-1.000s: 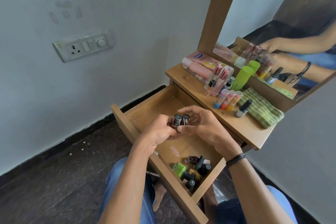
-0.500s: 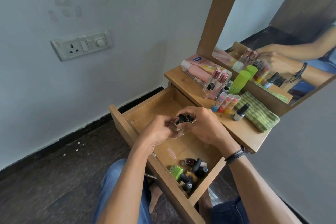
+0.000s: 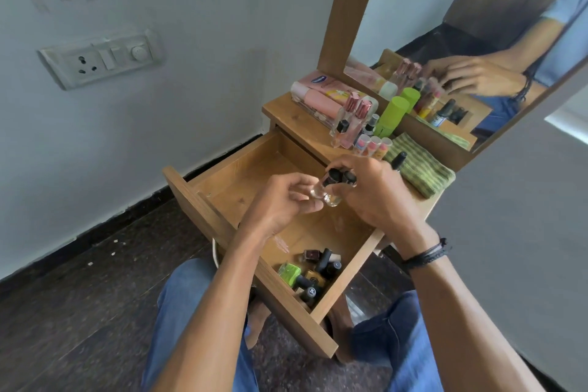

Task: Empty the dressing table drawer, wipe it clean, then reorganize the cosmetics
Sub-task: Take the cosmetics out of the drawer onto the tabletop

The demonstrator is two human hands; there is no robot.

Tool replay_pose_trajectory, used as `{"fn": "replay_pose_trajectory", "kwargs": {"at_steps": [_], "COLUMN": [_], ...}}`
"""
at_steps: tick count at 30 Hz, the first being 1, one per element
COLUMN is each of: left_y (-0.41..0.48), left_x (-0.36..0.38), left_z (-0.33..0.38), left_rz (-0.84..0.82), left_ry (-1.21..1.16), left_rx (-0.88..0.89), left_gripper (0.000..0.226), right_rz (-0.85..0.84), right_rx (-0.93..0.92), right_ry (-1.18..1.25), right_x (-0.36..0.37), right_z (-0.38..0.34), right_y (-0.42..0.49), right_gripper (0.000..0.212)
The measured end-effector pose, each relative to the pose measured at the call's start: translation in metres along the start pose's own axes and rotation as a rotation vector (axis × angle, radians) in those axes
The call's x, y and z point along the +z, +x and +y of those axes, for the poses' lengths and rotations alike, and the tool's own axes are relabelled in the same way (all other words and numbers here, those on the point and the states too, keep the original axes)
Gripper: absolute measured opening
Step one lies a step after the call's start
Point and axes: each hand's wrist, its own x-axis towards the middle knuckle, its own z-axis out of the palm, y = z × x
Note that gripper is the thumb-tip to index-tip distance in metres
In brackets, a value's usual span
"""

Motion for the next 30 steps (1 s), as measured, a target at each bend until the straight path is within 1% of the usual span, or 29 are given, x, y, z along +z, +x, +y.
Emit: {"fn": "replay_pose_trajectory", "kwargs": {"at_steps": [2,3,7,11,14,18,22,26,30], "left_y": [-0.003,-0.005,-0.013,-0.016,-0.017,-0.018,-0.016,-0.013,-0.012], "left_x": [0.013,0.02,0.048,0.074,0.09,0.103,0.109,0.113,0.115], "left_z": [0.007,0.01,0.021,0.026,0.025,0.021,0.018,0.015,0.011], "left_rz": [0.02,0.032,0.02,-0.06,-0.098,-0.12,-0.145,-0.161,-0.148], "left_ry": [0.009,0.008,0.072,0.159,0.262,0.362,0.399,0.406,0.407], "left_rx": [0.054,0.081,0.177,0.311,0.383,0.419,0.415,0.421,0.428], "left_gripper": [0.04,0.04,0.034,0.049,0.057,0.062,0.065,0.065,0.065], "right_rz": [0.048,0.078,0.174,0.176,0.173,0.194,0.211,0.268,0.362], "right_rx": [0.073,0.111,0.247,0.272,0.269,0.253,0.263,0.302,0.302], "right_ry": [-0.022,-0.039,-0.096,-0.123,-0.134,-0.087,-0.016,0.078,0.096], "right_x": [-0.018,-0.027,-0.051,-0.051,-0.042,-0.037,-0.035,-0.031,-0.022], "right_z": [0.009,0.016,0.046,0.067,0.074,0.081,0.086,0.09,0.094], "right_y": [-0.01,-0.014,-0.02,-0.022,-0.024,-0.023,-0.023,-0.028,-0.031], "right_gripper": [0.034,0.035,0.03,0.023,0.028,0.034,0.037,0.041,0.047]}}
